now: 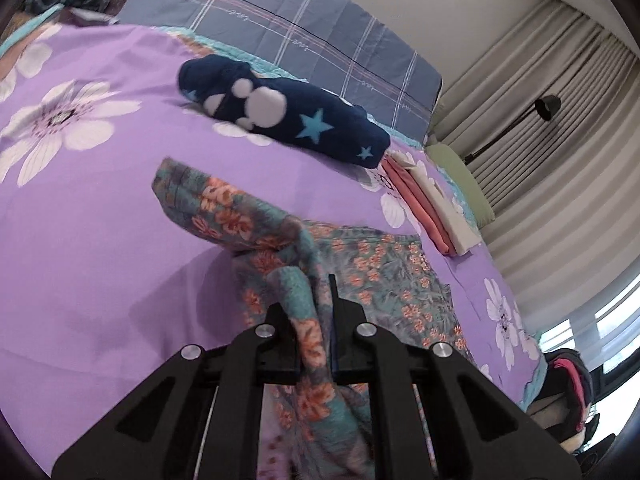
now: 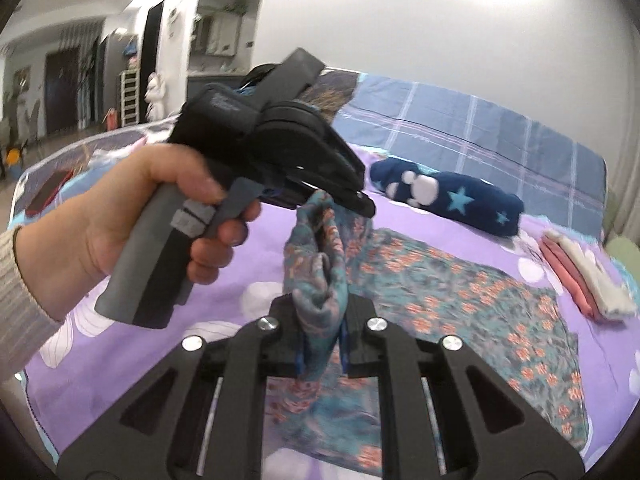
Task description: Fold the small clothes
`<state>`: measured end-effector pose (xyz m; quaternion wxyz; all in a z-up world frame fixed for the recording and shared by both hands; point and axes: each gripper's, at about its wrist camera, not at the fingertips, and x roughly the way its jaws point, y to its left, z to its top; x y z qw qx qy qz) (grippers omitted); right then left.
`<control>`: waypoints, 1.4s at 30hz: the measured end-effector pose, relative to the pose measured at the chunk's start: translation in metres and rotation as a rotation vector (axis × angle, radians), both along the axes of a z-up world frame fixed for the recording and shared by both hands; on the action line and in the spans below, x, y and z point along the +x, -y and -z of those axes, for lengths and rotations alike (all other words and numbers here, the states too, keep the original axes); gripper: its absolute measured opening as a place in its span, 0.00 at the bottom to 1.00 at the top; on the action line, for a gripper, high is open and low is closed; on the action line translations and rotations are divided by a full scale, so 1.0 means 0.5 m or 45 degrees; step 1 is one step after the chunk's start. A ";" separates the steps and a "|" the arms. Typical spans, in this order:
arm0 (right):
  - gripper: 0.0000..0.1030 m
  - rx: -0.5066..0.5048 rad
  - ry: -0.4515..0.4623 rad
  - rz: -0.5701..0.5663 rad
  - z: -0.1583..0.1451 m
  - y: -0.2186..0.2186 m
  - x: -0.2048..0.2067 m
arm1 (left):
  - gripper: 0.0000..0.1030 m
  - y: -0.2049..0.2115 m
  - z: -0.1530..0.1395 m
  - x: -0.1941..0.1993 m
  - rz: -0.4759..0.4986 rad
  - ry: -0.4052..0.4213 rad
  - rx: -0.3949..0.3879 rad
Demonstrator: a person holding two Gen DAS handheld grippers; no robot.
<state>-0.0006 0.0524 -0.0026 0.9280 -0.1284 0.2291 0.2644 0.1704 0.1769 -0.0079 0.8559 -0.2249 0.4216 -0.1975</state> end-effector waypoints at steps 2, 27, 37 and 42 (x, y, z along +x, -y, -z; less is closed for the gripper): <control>0.12 0.064 -0.011 0.043 -0.008 0.048 0.008 | 0.09 0.046 -0.012 0.011 0.009 0.006 0.042; 0.11 0.475 -0.260 0.492 0.067 0.534 0.079 | 0.09 0.561 0.057 0.119 0.320 -0.044 0.259; 0.11 0.575 -0.378 0.527 0.124 0.598 0.083 | 0.54 0.608 0.071 0.101 0.341 -0.008 0.365; 0.12 0.708 -0.499 0.490 0.157 0.635 0.096 | 0.66 0.559 0.017 0.011 0.290 0.134 0.460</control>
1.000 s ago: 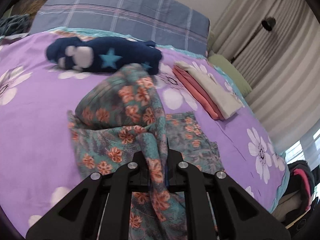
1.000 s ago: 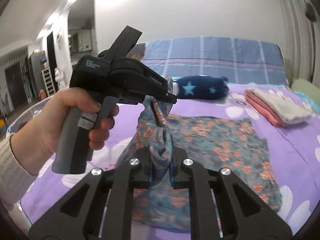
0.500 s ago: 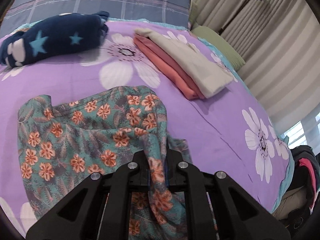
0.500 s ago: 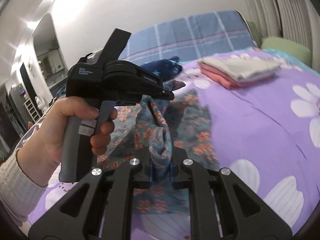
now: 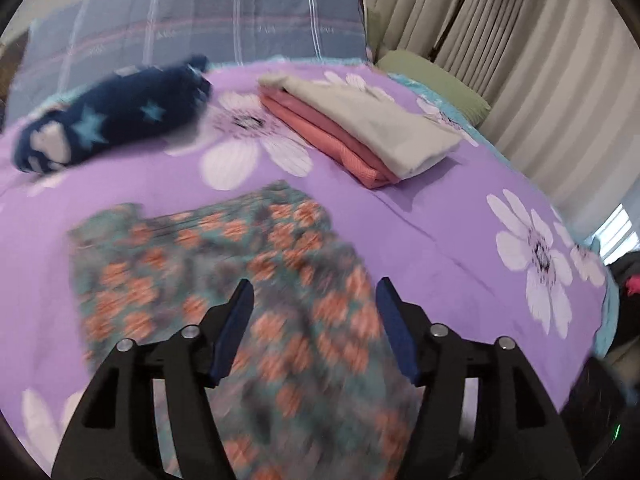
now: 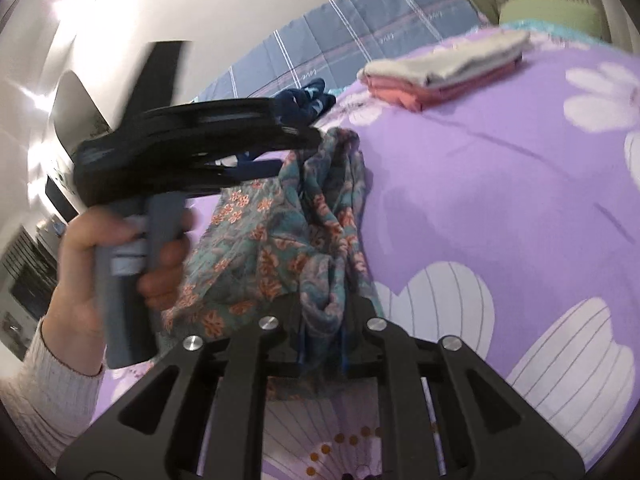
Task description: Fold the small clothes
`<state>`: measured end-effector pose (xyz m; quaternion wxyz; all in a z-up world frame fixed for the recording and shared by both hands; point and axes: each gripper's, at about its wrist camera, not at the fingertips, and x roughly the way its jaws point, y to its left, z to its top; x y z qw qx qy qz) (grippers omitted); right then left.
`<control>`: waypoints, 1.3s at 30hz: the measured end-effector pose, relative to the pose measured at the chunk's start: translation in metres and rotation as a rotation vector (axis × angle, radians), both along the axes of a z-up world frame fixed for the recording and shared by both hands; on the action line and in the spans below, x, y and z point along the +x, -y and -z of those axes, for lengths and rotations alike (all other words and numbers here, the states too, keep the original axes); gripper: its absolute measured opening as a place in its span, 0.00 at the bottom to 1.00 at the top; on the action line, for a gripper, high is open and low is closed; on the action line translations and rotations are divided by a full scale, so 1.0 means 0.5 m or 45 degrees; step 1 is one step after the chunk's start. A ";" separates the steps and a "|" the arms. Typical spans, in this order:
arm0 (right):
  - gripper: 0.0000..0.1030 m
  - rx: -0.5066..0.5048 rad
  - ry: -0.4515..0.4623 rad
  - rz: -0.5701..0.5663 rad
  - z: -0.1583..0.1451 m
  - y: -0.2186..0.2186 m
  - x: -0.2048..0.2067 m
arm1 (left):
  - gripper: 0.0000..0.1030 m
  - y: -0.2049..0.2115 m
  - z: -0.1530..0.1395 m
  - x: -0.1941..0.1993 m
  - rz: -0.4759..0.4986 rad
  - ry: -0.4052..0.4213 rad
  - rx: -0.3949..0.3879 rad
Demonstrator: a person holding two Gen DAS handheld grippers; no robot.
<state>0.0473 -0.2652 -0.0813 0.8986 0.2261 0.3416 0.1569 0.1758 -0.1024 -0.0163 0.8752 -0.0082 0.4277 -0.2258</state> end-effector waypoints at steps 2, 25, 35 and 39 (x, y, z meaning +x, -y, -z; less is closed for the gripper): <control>0.12 0.027 -0.009 -0.006 0.002 0.001 0.002 | 0.73 -0.042 -0.006 -0.067 -0.020 0.066 0.039; 0.11 0.256 -0.011 -0.063 -0.080 0.014 -0.015 | 0.88 -0.111 0.112 -0.327 -0.041 0.146 0.403; 0.11 0.247 -0.108 -0.013 -0.036 0.041 -0.010 | 0.88 -0.195 0.117 -0.305 -0.207 0.051 0.263; 0.11 0.200 -0.128 -0.006 -0.025 0.041 -0.018 | 0.88 -0.212 0.129 -0.300 -0.237 0.001 0.242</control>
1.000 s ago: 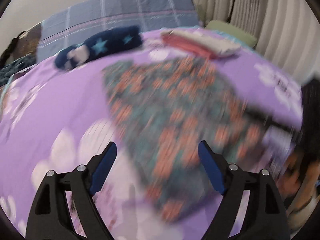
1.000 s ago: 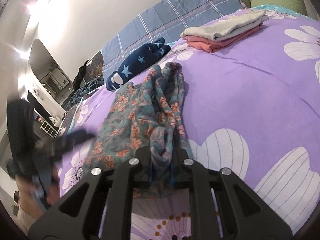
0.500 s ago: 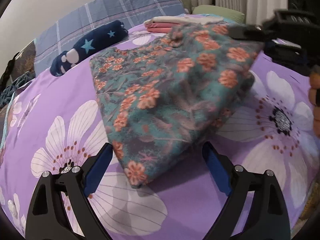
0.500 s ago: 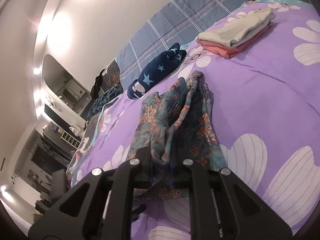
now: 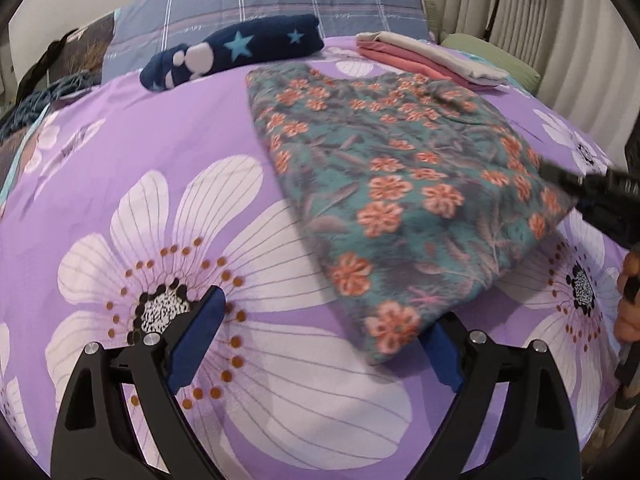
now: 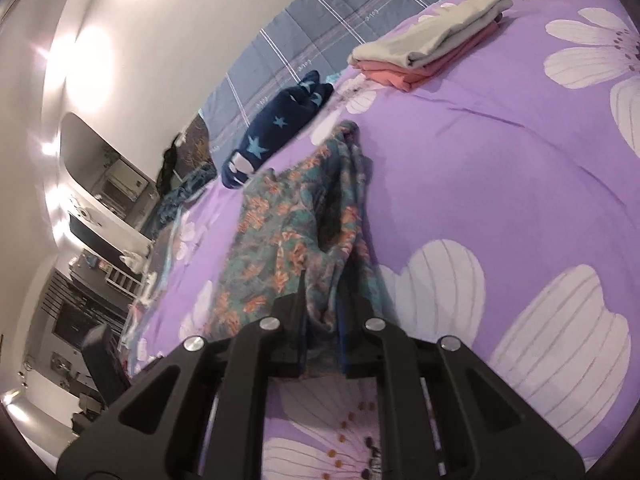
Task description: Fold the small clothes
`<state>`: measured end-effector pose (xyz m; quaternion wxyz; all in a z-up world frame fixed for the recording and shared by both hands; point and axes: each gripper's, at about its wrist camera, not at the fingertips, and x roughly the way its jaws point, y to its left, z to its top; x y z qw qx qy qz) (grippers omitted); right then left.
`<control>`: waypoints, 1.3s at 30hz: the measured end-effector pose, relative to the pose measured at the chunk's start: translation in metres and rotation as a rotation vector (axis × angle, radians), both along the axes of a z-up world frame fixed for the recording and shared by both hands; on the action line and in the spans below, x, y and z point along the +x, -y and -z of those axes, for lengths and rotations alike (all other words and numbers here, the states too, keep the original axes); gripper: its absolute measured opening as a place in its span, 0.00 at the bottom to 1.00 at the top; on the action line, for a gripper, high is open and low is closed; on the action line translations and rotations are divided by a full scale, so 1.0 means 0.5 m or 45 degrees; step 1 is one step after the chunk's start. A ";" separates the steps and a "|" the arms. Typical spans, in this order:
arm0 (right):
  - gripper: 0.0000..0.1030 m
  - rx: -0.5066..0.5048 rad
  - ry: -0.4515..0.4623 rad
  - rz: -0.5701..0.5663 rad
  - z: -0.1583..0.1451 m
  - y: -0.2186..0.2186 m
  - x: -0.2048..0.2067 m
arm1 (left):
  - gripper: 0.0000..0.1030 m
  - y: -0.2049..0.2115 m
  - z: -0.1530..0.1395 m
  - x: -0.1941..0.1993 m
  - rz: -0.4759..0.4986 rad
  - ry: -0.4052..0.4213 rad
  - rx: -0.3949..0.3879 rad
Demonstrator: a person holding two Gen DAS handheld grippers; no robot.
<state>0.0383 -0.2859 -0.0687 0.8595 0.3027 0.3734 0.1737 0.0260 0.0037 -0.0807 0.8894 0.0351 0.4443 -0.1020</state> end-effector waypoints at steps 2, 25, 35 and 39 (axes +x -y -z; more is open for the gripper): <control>0.12 -0.110 -0.031 0.023 0.016 -0.001 -0.008 | 0.88 -0.001 0.004 0.001 0.001 -0.007 -0.001; 0.13 -0.582 0.025 -0.078 -0.018 -0.114 0.036 | 0.88 -0.030 -0.002 -0.026 0.108 -0.057 -0.037; 0.34 -0.493 0.077 -0.182 -0.082 -0.072 0.109 | 0.83 -0.052 -0.101 0.011 0.150 0.069 -0.343; 0.38 -0.420 0.005 -0.171 -0.090 -0.037 0.237 | 0.83 -0.036 -0.063 0.083 0.103 -0.001 -0.328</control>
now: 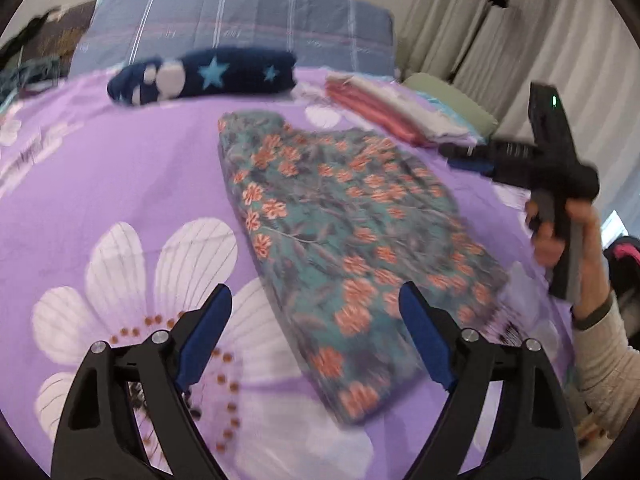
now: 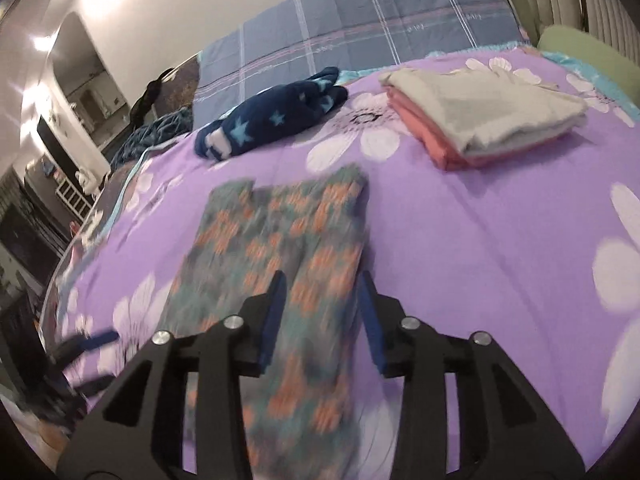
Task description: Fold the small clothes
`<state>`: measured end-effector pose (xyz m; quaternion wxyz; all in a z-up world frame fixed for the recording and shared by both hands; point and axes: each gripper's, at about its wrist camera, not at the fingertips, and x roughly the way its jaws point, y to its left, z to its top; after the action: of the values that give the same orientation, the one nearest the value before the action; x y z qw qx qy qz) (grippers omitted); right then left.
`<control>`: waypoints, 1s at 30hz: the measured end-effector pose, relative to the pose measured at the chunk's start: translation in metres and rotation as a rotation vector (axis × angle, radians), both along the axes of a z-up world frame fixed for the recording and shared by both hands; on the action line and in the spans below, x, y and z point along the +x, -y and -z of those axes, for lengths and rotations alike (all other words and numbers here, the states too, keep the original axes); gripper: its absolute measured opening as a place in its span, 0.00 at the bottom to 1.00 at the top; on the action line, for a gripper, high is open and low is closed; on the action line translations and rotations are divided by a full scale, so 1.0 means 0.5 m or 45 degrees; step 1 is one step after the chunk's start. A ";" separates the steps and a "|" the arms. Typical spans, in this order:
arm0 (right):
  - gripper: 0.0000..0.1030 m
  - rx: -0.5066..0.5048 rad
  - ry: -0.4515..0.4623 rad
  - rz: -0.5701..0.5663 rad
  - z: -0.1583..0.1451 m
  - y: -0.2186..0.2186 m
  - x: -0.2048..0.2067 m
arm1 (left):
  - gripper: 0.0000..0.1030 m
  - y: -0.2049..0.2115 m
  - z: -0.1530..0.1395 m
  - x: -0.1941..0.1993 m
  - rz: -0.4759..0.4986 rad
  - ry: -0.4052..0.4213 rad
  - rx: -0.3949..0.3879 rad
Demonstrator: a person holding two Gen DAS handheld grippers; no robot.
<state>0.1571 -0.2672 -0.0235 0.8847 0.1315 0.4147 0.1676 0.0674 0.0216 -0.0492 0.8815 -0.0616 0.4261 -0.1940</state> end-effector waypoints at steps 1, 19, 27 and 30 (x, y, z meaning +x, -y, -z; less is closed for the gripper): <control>0.39 0.014 -0.033 0.010 0.003 0.006 0.029 | 0.83 0.000 0.013 0.016 -0.006 -0.031 -0.011; 0.05 0.015 0.151 -0.159 0.004 -0.071 0.219 | 0.85 0.013 0.071 0.071 0.032 -0.044 -0.030; 0.25 -0.245 -0.007 0.078 0.092 -0.053 0.218 | 0.85 0.011 0.067 0.063 0.017 -0.035 -0.014; 0.25 -0.266 0.096 0.026 0.049 -0.060 0.171 | 0.85 0.011 0.067 0.061 0.007 -0.038 -0.017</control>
<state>0.2426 -0.2371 -0.0481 0.9103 0.0365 0.3948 0.1193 0.0979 0.0160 -0.0829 0.8741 -0.0691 0.4380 -0.1981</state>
